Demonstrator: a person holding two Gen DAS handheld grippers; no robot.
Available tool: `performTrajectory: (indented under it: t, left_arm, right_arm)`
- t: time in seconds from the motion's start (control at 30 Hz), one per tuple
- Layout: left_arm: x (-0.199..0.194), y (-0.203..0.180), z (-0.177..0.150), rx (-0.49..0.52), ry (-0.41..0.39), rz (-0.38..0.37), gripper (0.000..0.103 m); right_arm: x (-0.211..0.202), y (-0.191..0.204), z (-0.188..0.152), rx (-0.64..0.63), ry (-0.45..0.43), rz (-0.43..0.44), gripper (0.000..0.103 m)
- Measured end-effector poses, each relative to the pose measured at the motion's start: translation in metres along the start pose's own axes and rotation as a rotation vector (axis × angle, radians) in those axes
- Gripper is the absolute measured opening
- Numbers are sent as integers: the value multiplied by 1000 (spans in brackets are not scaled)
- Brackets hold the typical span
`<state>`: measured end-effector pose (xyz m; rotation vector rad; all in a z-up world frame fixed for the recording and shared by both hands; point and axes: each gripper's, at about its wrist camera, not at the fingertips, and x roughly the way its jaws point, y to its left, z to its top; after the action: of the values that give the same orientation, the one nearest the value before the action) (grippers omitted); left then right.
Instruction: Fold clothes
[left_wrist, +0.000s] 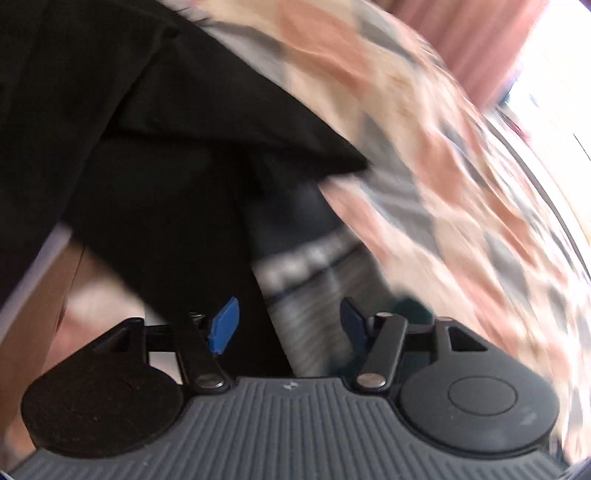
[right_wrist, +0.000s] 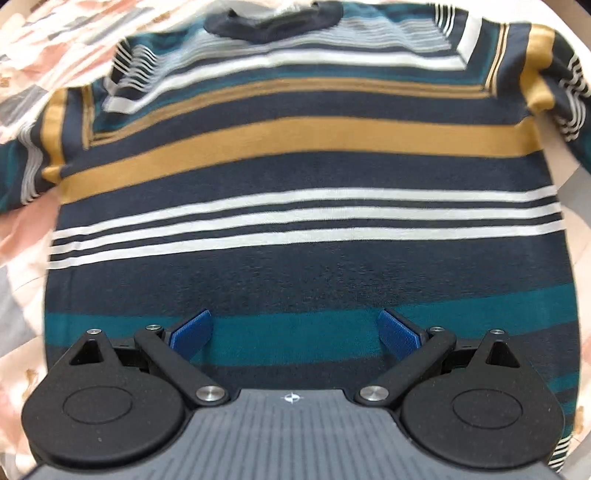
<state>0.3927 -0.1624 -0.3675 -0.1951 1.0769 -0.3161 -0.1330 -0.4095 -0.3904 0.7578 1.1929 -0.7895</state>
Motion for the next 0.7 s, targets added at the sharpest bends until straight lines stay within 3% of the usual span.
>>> performTrajectory:
  t: [0.13, 0.23, 0.27, 0.3, 0.43, 0.5, 0.6, 0.7]
  left_arm:
    - [37, 17, 15, -114, 8, -7, 45]
    - [41, 15, 14, -105, -35, -19, 44]
    - [41, 12, 12, -89, -45, -25, 29]
    - [40, 9, 11, -73, -54, -30, 8]
    - [0, -2, -1, -66, -138, -113, 5]
    - [-45, -17, -15, -42, -178, -193, 5]
    - [-125, -51, -50, 17, -212, -408, 5]
    - [-196, -109, -102, 179, -201, -625, 5]
  right_arm:
    - [10, -1, 3, -1, 13, -9, 103]
    - [15, -1, 3, -13, 20, -9, 103]
    - [16, -1, 4, -17, 21, -8, 103]
    - [18, -1, 5, -21, 22, -6, 103]
    - [17, -5, 2, -37, 17, 17, 103]
    - [16, -9, 0, -46, 10, 40, 103]
    - [14, -16, -3, -57, -3, 83, 103]
    - [4, -29, -5, -66, -8, 119, 101]
